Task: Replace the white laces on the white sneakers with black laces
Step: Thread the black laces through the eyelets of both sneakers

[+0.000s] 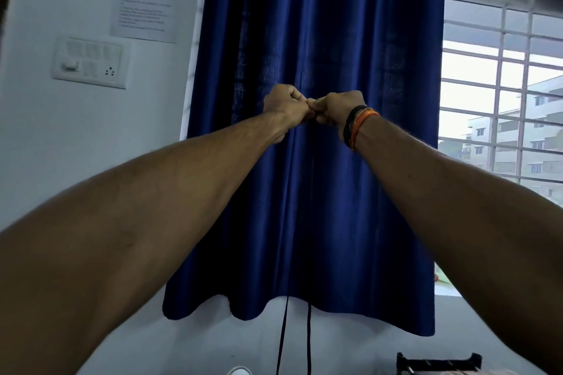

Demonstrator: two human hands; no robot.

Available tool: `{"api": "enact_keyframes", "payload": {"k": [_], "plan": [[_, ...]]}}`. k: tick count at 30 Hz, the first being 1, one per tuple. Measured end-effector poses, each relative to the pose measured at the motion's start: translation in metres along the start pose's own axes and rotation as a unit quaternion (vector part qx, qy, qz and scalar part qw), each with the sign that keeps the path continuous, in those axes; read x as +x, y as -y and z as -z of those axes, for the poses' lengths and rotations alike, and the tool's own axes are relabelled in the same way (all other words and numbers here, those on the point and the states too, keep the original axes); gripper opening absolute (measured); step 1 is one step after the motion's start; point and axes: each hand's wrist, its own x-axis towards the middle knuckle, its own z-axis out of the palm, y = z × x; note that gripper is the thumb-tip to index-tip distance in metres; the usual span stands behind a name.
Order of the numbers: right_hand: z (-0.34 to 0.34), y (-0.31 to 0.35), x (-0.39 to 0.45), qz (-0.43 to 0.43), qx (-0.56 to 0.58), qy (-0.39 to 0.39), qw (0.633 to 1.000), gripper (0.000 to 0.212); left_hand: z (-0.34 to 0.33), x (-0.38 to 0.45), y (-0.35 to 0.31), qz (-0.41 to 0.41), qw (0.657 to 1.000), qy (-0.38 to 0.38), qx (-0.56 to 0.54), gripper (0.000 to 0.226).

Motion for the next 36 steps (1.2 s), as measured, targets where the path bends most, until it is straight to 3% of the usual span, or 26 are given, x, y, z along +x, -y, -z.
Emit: {"api": "enact_keyframes", "payload": {"k": [10, 17, 26, 32, 36], "plan": [[0.004, -0.006, -0.017, -0.003, 0.030, 0.044, 0.999, 0.004, 0.003, -0.005, 0.009, 0.002, 1.000, 0.023, 0.008, 0.021], [0.002, -0.025, -0.029, -0.010, 0.023, 0.076, 0.997, 0.013, -0.001, -0.012, 0.034, 0.027, 0.999, 0.043, 0.006, 0.023], [-0.004, -0.113, -0.068, -0.064, -0.018, 0.130, 0.989, 0.017, -0.011, -0.068, 0.112, 0.128, 0.984, 0.119, -0.024, 0.028], [-0.011, -0.192, -0.092, -0.121, -0.002, 0.116, 0.986, 0.015, -0.020, -0.128, 0.178, 0.190, 0.946, 0.260, 0.044, 0.009], [-0.016, -0.245, -0.108, -0.163, -0.046, 0.122, 0.978, 0.020, -0.027, -0.172, 0.231, 0.222, 0.876, 0.400, 0.151, 0.008]]}}
